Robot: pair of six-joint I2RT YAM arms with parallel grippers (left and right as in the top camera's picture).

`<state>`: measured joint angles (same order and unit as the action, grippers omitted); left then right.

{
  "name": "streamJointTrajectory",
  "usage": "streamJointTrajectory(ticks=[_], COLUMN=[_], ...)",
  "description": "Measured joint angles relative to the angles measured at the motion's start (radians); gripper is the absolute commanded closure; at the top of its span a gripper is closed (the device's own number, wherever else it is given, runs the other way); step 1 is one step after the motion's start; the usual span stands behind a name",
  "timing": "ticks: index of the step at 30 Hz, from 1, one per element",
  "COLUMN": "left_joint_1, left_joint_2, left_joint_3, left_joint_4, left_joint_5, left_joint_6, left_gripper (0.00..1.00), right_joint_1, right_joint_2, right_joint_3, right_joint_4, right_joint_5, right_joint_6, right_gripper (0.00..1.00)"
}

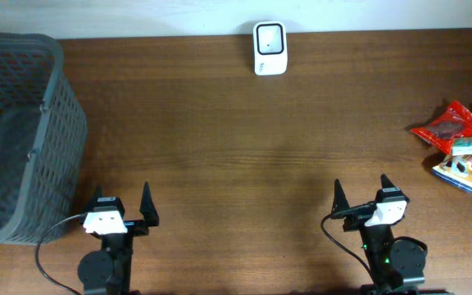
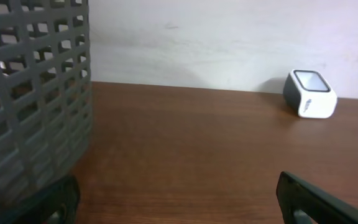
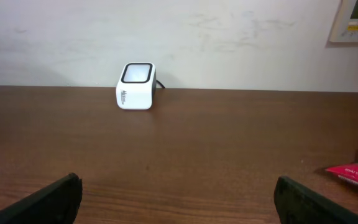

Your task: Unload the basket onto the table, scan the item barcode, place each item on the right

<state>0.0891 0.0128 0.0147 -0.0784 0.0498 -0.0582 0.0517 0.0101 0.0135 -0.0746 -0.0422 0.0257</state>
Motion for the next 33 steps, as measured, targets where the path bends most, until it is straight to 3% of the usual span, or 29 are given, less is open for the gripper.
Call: streamJointTrajectory(ticks=[7, 33], left_joint_1=[-0.045, -0.044], left_joint_2=[0.000, 0.000], left_joint_3=[0.000, 0.000], left_joint_4=[0.000, -0.003], left_joint_5=[-0.006, -0.040], left_joint_6=[0.065, 0.066], left_gripper=[0.01, 0.01], right_joint_1=[0.000, 0.000], right_joint_2=[0.000, 0.000], right_joint_3=[0.000, 0.000], right_joint_4=[0.000, 0.000], right_joint_5=[0.000, 0.000], right_joint_6=[0.000, 0.000], right_gripper=[0.02, 0.02])
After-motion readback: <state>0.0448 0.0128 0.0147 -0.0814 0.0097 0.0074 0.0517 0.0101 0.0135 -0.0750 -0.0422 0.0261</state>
